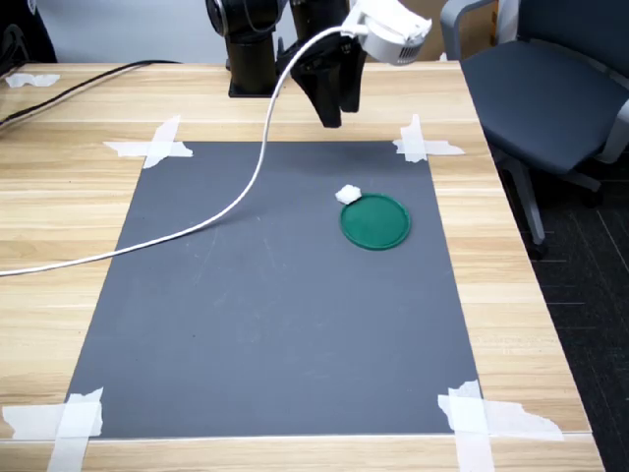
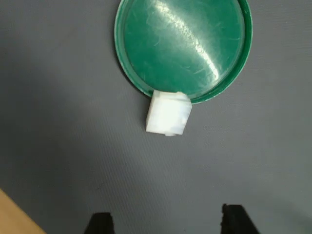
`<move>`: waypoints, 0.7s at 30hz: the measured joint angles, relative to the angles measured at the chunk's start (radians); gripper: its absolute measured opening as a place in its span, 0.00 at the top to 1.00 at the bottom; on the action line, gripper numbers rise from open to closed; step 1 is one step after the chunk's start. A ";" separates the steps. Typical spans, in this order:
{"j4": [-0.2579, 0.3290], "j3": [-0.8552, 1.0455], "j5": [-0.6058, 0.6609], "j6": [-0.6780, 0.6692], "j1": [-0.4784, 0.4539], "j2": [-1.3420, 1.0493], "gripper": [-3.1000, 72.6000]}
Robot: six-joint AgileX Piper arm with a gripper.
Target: Grasp a white terminal and put it in the green lid.
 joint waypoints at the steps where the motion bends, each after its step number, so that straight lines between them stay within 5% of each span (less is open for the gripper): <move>1: -0.006 0.000 -0.003 0.002 0.000 0.014 0.38; 8: -0.054 0.000 -0.043 0.007 0.000 0.111 0.38; 21: -0.051 0.000 -0.110 0.045 0.000 0.217 0.38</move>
